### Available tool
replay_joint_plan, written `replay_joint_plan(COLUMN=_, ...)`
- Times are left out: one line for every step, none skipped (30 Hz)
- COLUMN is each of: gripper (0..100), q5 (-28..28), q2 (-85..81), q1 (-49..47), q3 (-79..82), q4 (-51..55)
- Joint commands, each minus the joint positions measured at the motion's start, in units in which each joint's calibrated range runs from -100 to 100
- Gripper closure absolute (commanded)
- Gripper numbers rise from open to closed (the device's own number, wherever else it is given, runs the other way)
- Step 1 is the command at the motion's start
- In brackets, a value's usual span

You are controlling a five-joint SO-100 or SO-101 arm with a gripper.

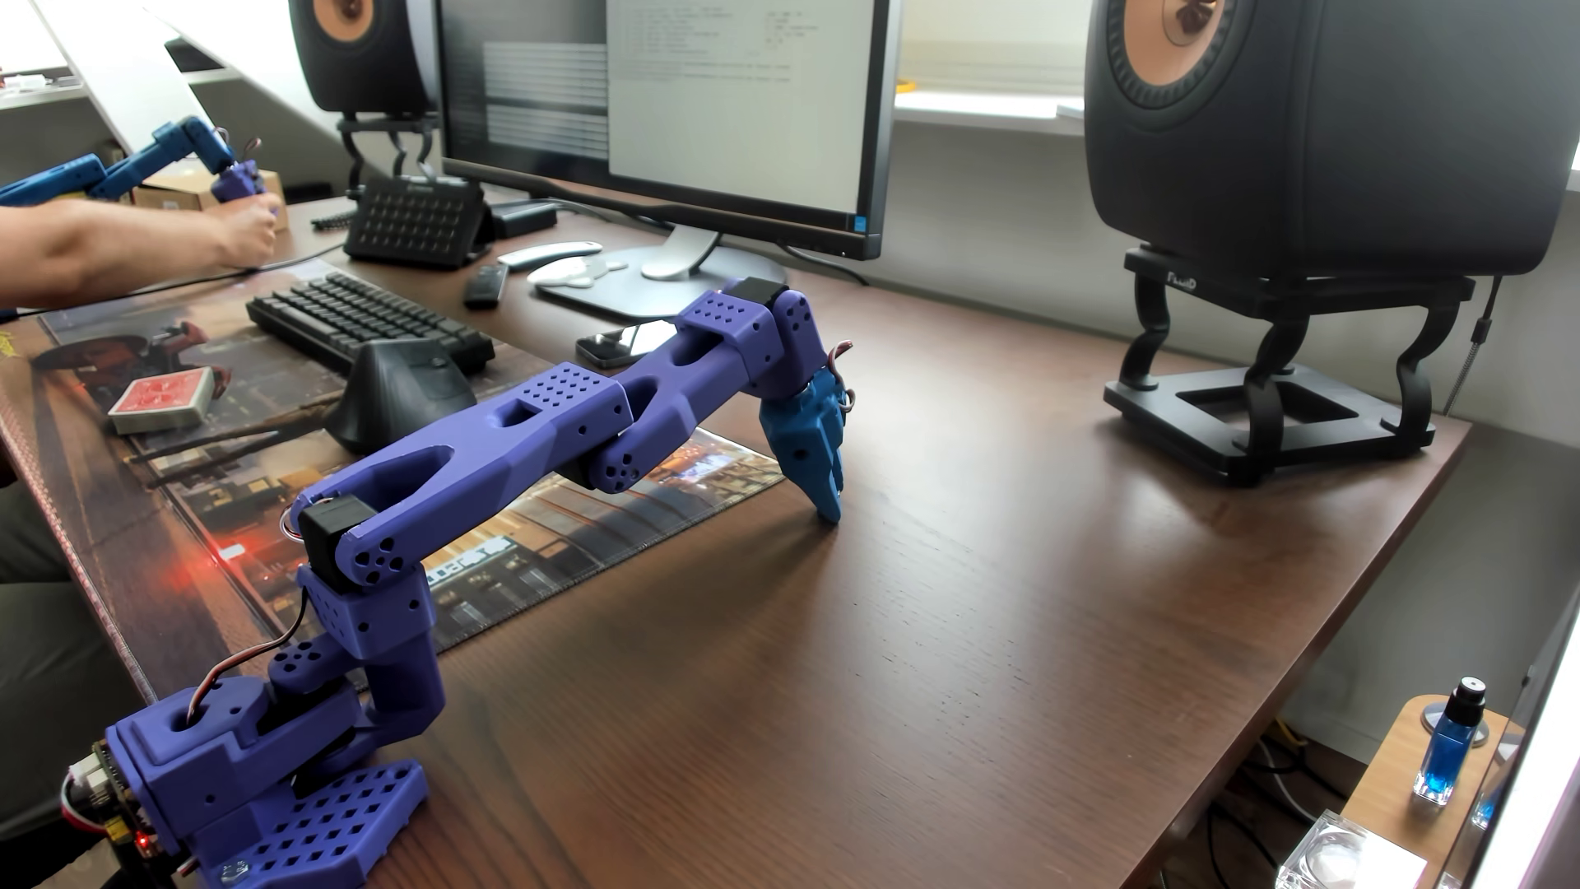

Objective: Grab the blue dice

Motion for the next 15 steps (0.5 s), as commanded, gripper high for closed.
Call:
replay_joint_plan(gripper=86, q5=0.3, q2=-2.0, q1=0.8, q3=-3.8, q4=-0.9)
replay_joint_plan(gripper=86, q5=0.3, q2=-2.0, q1=0.8, q3=-3.8, q4=-0.9)
replay_joint_plan(gripper=87, q5=0.3, q2=-2.0, q1=0.8, q3=-3.8, q4=-0.8)
replay_joint_plan(gripper=89, q5=0.3, q2=-2.0, q1=0.8, q3=-3.8, q4=-0.8)
replay_joint_plan(gripper=92, q5=0.3, q2=-2.0, q1=0.8, q3=-3.8, q4=-0.8)
replay_joint_plan(gripper=95, q5=0.2, q2=-2.0, q1=0.8, q3=-3.8, q4=-0.8)
replay_joint_plan(gripper=98, q5=0.2, q2=-2.0, q1=0.8, q3=-3.8, q4=-0.8)
replay_joint_plan(gripper=99, q5=0.2, q2=-2.0, q1=0.8, q3=-3.8, q4=-0.6)
replay_joint_plan(gripper=99, q5=0.2, q2=-2.0, q1=0.8, q3=-3.8, q4=-0.5)
replay_joint_plan(gripper=98, q5=0.3, q2=-2.0, q1=0.8, q3=-3.8, q4=-0.5)
replay_joint_plan(gripper=98, q5=0.3, q2=-2.0, q1=0.8, q3=-3.8, q4=-0.5)
replay_joint_plan(gripper=98, q5=0.3, q2=-2.0, q1=0.8, q3=-3.8, q4=-0.5)
replay_joint_plan(gripper=98, q5=0.3, q2=-2.0, q1=0.9, q3=-3.8, q4=-0.4)
replay_joint_plan(gripper=98, q5=0.3, q2=-2.0, q1=1.0, q3=-3.8, q4=-0.4)
replay_joint_plan(gripper=98, q5=0.3, q2=-2.0, q1=1.3, q3=-3.8, q4=-0.4)
